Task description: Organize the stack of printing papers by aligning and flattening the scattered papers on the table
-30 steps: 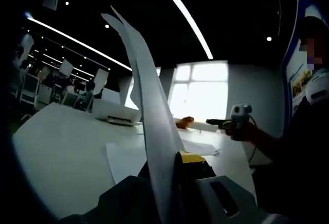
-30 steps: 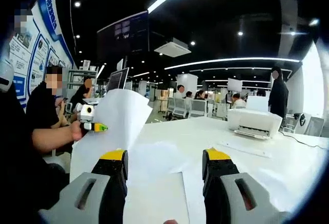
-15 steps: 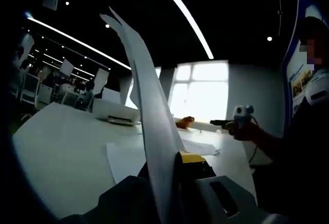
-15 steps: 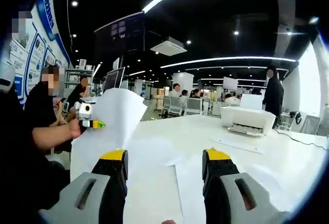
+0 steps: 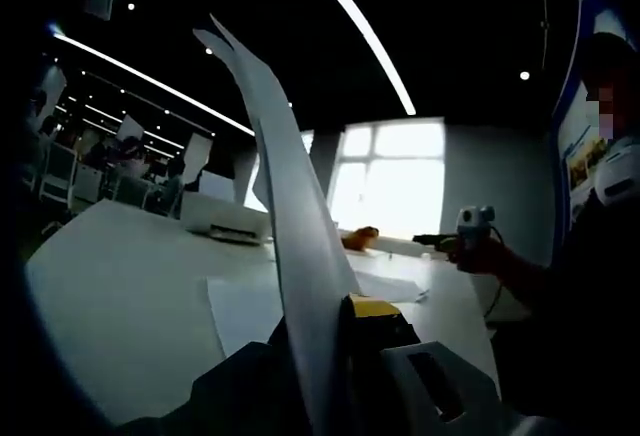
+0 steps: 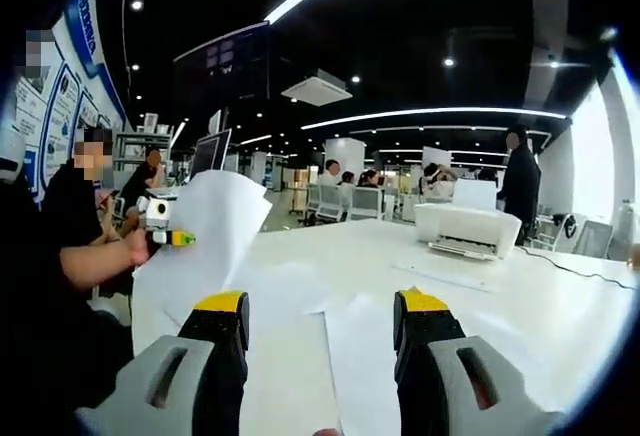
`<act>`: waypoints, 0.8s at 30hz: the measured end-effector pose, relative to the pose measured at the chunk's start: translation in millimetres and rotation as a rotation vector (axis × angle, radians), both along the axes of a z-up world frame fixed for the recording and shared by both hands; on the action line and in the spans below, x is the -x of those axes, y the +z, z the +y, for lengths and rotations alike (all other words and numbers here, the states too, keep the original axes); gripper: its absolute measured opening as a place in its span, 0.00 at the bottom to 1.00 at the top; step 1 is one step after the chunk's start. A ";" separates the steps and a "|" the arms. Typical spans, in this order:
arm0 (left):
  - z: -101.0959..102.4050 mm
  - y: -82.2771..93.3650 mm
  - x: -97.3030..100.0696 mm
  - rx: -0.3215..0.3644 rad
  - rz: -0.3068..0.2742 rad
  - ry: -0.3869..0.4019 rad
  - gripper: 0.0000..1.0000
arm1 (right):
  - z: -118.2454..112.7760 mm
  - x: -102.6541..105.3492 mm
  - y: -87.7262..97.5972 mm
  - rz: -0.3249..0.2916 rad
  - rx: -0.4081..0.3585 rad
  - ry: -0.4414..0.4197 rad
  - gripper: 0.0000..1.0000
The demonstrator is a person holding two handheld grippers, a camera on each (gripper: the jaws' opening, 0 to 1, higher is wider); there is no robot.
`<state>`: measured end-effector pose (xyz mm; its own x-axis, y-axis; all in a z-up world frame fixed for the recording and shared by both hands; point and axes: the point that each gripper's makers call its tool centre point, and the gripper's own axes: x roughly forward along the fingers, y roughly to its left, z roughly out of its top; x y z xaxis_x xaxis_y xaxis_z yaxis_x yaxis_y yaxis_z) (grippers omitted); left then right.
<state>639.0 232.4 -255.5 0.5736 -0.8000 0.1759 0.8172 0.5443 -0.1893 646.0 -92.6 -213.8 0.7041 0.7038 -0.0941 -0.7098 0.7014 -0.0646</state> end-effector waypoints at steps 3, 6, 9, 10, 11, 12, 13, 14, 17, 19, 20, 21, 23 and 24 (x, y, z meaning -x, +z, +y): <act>0.0 -0.2 -0.1 -0.001 0.000 0.001 0.07 | -3.8 -0.3 -0.4 0.001 0.000 -0.008 0.54; -0.1 -0.3 0.0 -0.002 0.000 0.001 0.07 | -8.2 -1.4 -0.3 0.002 0.001 -0.020 0.54; -0.1 -0.2 0.1 -0.002 -0.001 0.001 0.07 | -13.9 -1.7 0.5 0.002 0.003 -0.034 0.54; -0.1 -0.3 0.1 -0.002 -0.001 0.001 0.07 | -16.0 -1.7 1.0 0.002 0.004 -0.040 0.54; -0.2 -0.2 0.2 -0.002 -0.002 0.001 0.07 | -18.3 -1.6 1.5 0.001 0.004 -0.045 0.55; -0.3 -0.2 0.3 -0.002 -0.002 0.001 0.07 | -20.8 -1.8 1.8 0.001 0.004 -0.051 0.55; -0.4 -0.2 0.3 -0.002 -0.002 0.000 0.07 | -22.6 -2.0 1.9 0.001 0.004 -0.056 0.55; -0.4 -0.2 0.3 -0.002 -0.001 0.000 0.07 | -26.6 -2.7 1.8 0.001 0.005 -0.065 0.55; -0.8 -0.2 0.5 -0.002 -0.001 0.000 0.07 | -35.5 -5.1 0.9 0.006 0.003 -0.090 0.57; -0.8 -0.4 0.2 -0.003 0.000 0.001 0.07 | -42.8 -7.6 -1.5 0.014 0.007 -0.112 0.58; -0.7 -0.6 0.1 -0.003 0.001 0.001 0.07 | -46.9 -9.6 -2.9 0.020 0.008 -0.125 0.58; -0.8 -0.8 0.0 -0.004 0.001 0.001 0.07 | -49.9 -10.8 -4.2 0.024 0.010 -0.133 0.58; -1.1 -1.1 0.0 -0.006 0.002 0.002 0.07 | -53.6 -12.0 -6.2 0.032 0.017 -0.142 0.60; -1.1 -1.1 0.1 -0.006 0.002 0.001 0.07 | -55.1 -12.6 -7.4 0.036 0.021 -0.143 0.61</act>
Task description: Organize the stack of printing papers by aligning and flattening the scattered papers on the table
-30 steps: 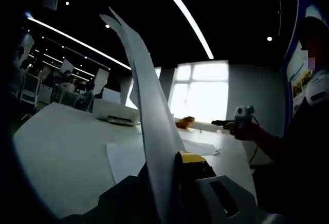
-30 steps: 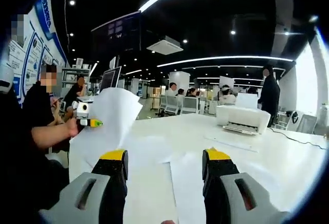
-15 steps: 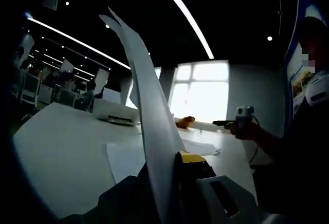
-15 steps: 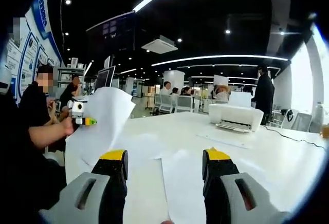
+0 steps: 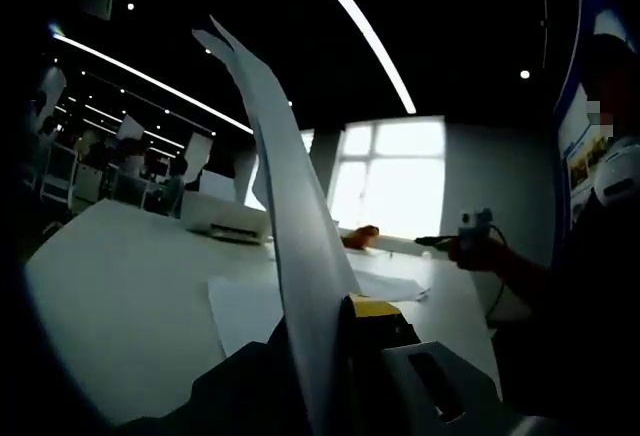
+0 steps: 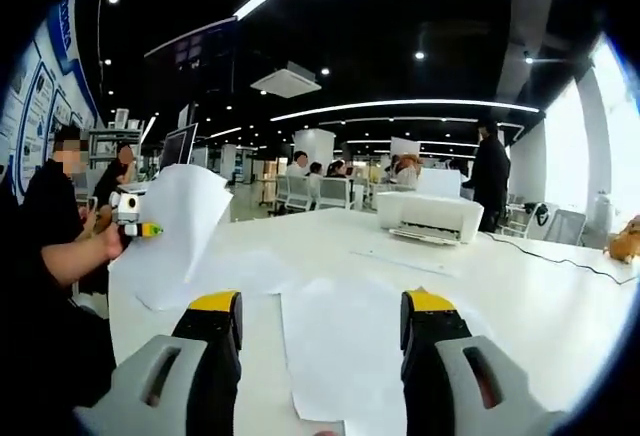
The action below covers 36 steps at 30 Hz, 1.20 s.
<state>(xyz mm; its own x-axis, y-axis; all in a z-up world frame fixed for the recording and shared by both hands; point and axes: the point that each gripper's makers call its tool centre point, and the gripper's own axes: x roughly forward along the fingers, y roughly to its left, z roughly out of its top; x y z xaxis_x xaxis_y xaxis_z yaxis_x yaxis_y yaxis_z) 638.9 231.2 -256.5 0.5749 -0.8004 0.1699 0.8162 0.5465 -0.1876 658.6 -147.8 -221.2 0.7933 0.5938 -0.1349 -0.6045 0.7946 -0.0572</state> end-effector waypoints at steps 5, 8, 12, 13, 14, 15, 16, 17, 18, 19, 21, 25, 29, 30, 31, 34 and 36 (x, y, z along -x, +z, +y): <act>-0.3 0.1 0.2 0.000 0.000 -0.001 0.07 | -9.8 -5.3 -4.1 0.016 0.013 -0.017 0.64; -0.5 0.0 0.3 -0.002 -0.001 0.000 0.07 | -14.0 -8.4 -7.9 0.032 0.011 -0.027 0.66; -0.9 -0.2 0.4 -0.003 0.000 -0.001 0.07 | -19.2 -13.0 -14.7 0.052 0.014 -0.036 0.67; -1.0 -0.3 0.4 -0.003 0.000 -0.001 0.07 | -20.8 -14.6 -17.0 0.060 0.014 -0.040 0.67; -1.0 -0.3 0.4 -0.003 0.000 -0.001 0.07 | -22.5 -16.0 -19.4 0.068 0.015 -0.044 0.68; -1.1 -0.4 0.4 -0.003 0.001 -0.001 0.07 | -24.1 -17.5 -21.7 0.075 0.016 -0.049 0.68; -1.1 -0.4 0.4 -0.003 0.001 -0.002 0.07 | -25.5 -18.9 -24.0 0.081 0.017 -0.052 0.69; -1.0 -0.4 0.3 -0.003 0.001 -0.002 0.07 | -26.7 -20.0 -26.6 0.089 0.017 -0.053 0.69; -0.9 -0.4 0.3 -0.003 0.001 -0.002 0.07 | -27.8 -21.1 -29.3 0.099 0.015 -0.054 0.70; -1.1 -0.4 0.3 -0.003 0.001 -0.002 0.07 | -28.8 -22.3 -31.7 0.105 0.014 -0.056 0.70; -1.3 -0.3 0.5 -0.003 0.000 -0.002 0.07 | -30.3 -24.6 -37.3 0.117 0.014 -0.062 0.70; -2.4 -0.4 1.6 -0.008 -0.004 -0.004 0.07 | -29.8 -30.9 -51.2 0.138 0.018 -0.077 0.71; -2.5 -0.5 1.5 -0.008 -0.004 -0.004 0.07 | -28.2 -37.7 -61.3 0.156 0.026 -0.089 0.71; -2.4 -0.5 1.5 -0.007 -0.004 -0.004 0.07 | -28.9 -40.3 -62.9 0.157 0.033 -0.093 0.71; -2.4 -0.5 1.3 -0.007 -0.003 -0.005 0.07 | -29.2 -42.5 -64.3 0.157 0.044 -0.093 0.72; -2.5 -0.7 1.4 -0.008 -0.004 -0.005 0.07 | -31.7 -49.3 -68.9 0.160 0.085 -0.099 0.73; -2.5 -1.0 1.2 -0.008 -0.003 -0.006 0.07 | -34.2 -54.0 -71.0 0.164 0.091 -0.106 0.73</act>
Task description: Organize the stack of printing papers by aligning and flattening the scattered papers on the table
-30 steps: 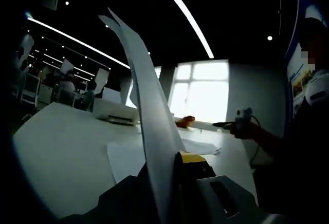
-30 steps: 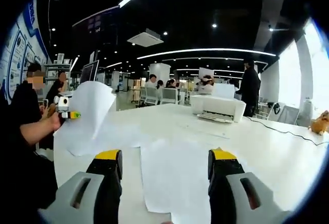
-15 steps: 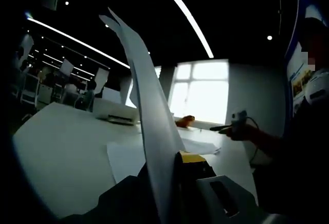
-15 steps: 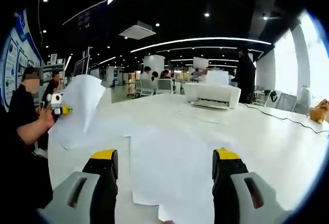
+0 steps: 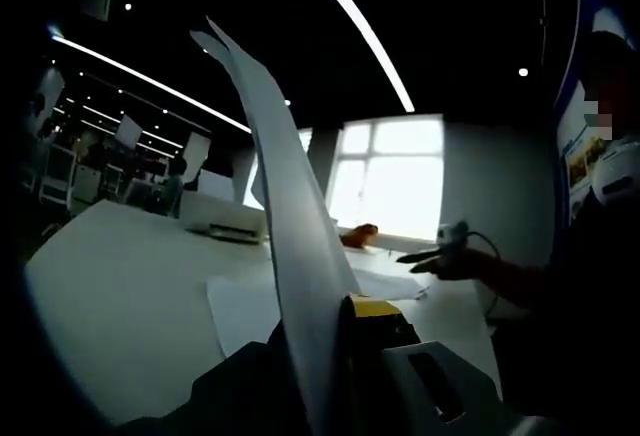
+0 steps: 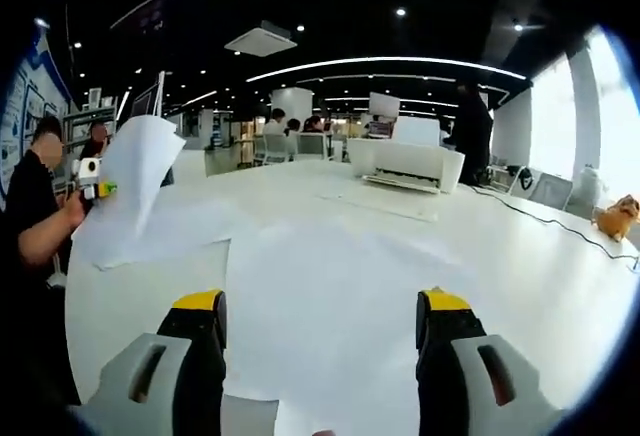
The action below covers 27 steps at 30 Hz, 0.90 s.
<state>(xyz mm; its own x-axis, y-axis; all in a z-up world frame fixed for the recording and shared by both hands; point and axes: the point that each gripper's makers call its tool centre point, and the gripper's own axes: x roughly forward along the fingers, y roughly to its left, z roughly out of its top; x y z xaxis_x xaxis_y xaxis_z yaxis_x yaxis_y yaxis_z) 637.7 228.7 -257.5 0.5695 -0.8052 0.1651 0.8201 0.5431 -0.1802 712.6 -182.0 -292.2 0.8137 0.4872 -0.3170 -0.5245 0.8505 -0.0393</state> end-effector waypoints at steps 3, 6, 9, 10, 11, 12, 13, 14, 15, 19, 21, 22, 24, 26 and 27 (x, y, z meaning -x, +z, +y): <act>0.2 -0.2 -0.4 0.000 0.001 0.000 0.07 | -4.5 -7.3 -4.4 0.018 -0.008 -0.009 0.73; 0.3 -0.5 -0.4 -0.001 0.001 0.000 0.07 | -10.7 -15.7 -8.9 0.024 -0.013 -0.023 0.74; 0.6 -0.9 -0.8 -0.003 0.002 0.002 0.07 | -15.8 -21.6 -13.6 0.035 -0.033 -0.041 0.75; 0.7 -0.9 -0.8 -0.003 0.001 0.003 0.07 | -15.7 -22.6 -14.9 0.040 -0.038 -0.042 0.75; 0.6 -0.9 -0.9 -0.004 0.001 0.003 0.07 | -15.2 -23.9 -16.5 0.041 -0.043 -0.041 0.76; 0.6 -0.9 -0.9 -0.004 0.002 0.003 0.07 | -15.2 -25.3 -17.7 0.041 -0.046 -0.041 0.76; 0.4 -1.2 -1.0 -0.005 0.003 0.003 0.07 | -15.6 -26.9 -19.6 0.046 -0.046 -0.044 0.76; 0.4 -1.2 -1.0 -0.006 0.003 0.003 0.07 | -15.9 -28.1 -21.6 0.053 -0.045 -0.045 0.76; 0.3 -1.2 -1.0 -0.006 0.003 0.003 0.07 | -16.1 -28.9 -22.7 0.056 -0.046 -0.046 0.76; 0.6 -0.9 -0.9 -0.004 0.003 0.002 0.07 | -14.9 -30.6 -25.9 0.066 -0.044 -0.052 0.77; 0.6 -0.8 -0.8 -0.004 0.003 0.002 0.07 | -14.1 -30.2 -27.1 0.072 -0.046 -0.058 0.77; 0.5 -0.7 -0.7 -0.005 0.003 0.001 0.07 | -13.3 -29.8 -28.4 0.077 -0.050 -0.061 0.77; 0.2 -0.8 -0.6 -0.004 0.005 0.000 0.07 | -16.4 -33.4 -31.5 0.084 -0.055 -0.067 0.77; 0.1 -0.7 -0.7 -0.003 0.006 0.000 0.07 | -16.3 -33.8 -32.0 0.072 -0.061 -0.068 0.77; 0.2 -0.7 -0.8 -0.003 0.007 0.000 0.07 | -15.9 -33.8 -31.8 0.063 -0.063 -0.068 0.77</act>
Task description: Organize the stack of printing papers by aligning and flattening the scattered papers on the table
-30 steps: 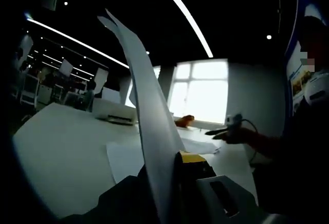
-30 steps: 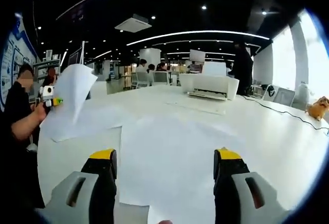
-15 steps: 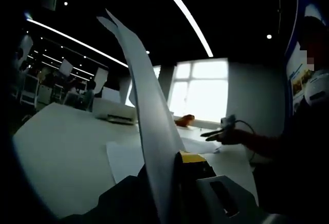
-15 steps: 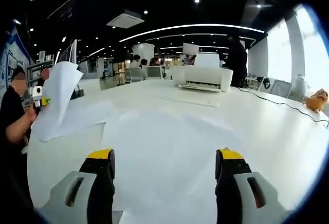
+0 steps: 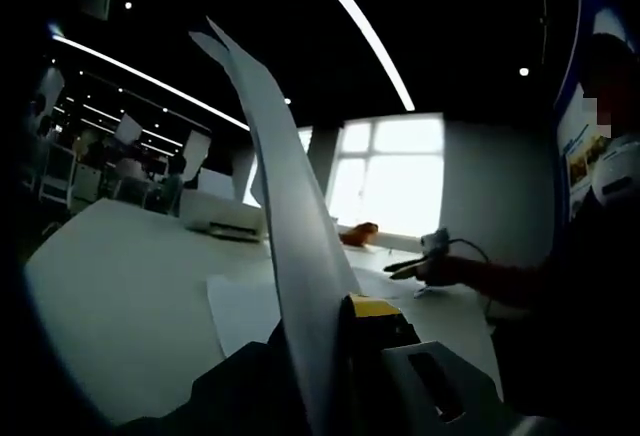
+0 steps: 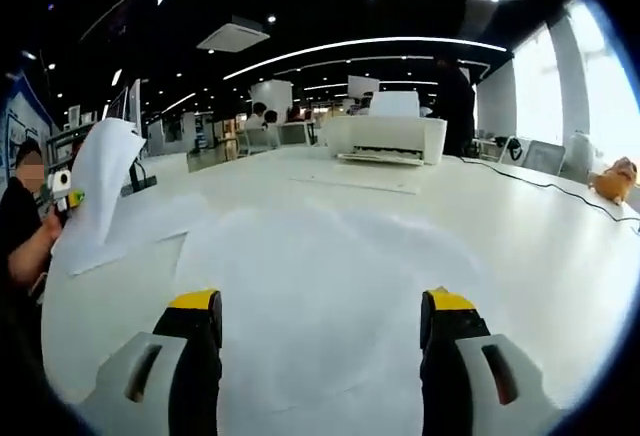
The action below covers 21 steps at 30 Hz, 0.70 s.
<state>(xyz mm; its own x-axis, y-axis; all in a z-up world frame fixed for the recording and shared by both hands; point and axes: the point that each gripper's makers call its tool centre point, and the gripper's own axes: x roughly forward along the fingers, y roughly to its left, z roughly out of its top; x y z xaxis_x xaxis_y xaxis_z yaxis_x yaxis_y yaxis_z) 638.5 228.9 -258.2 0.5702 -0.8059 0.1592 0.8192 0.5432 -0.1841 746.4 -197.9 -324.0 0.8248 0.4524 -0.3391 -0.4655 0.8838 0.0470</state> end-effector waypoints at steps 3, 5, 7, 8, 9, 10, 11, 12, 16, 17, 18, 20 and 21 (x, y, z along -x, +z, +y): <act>0.1 0.0 -0.1 0.000 0.002 0.001 0.07 | -1.8 -3.1 4.1 -0.042 -0.012 -0.009 0.77; 0.2 -0.2 -0.5 0.000 0.002 0.001 0.07 | -1.5 -4.8 7.0 -0.058 -0.023 -0.013 0.77; 0.2 -0.5 -0.6 -0.002 0.002 0.001 0.07 | -0.4 -5.1 8.5 -0.062 -0.028 -0.013 0.77; 0.1 -0.5 -0.7 -0.002 0.002 0.002 0.07 | 0.0 -5.3 8.7 -0.061 -0.029 -0.013 0.77; 0.2 -0.5 -0.7 -0.003 0.002 0.003 0.07 | 0.3 -5.5 8.6 -0.061 -0.025 -0.013 0.77; 0.3 -0.5 -0.7 -0.003 0.001 0.004 0.07 | 0.3 -5.7 8.0 -0.058 -0.019 -0.013 0.77; 0.4 -0.5 -0.7 -0.003 0.001 0.004 0.07 | 0.3 -5.8 7.5 -0.057 -0.016 -0.014 0.77; 0.2 -0.5 -0.6 -0.003 0.001 0.004 0.07 | -0.2 -6.1 6.7 -0.051 -0.013 -0.016 0.77; -0.2 -0.3 -0.4 -0.002 0.000 0.003 0.07 | -5.0 -8.6 0.3 -0.015 -0.012 -0.019 0.77; -0.2 -0.3 -0.3 -0.001 0.000 0.002 0.07 | -5.9 -8.7 -0.2 -0.014 -0.006 -0.023 0.77; -0.5 -0.2 -0.2 -0.001 0.000 0.002 0.07 | -6.8 -9.1 -0.4 -0.015 -0.001 -0.025 0.77; -0.7 -0.4 -0.3 -0.001 0.001 0.001 0.07 | -9.5 -11.0 -0.3 -0.016 0.004 -0.034 0.77; -0.7 -0.4 -0.3 -0.002 0.001 0.001 0.07 | -11.0 -11.9 -0.3 -0.016 0.006 -0.040 0.77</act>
<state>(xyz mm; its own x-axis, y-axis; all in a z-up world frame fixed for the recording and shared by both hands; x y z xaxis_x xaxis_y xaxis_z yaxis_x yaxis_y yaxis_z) 638.8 228.1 -258.7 0.5713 -0.8056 0.1570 0.8183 0.5444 -0.1842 758.3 -208.9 -324.3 0.8477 0.4167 -0.3284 -0.4299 0.9022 0.0350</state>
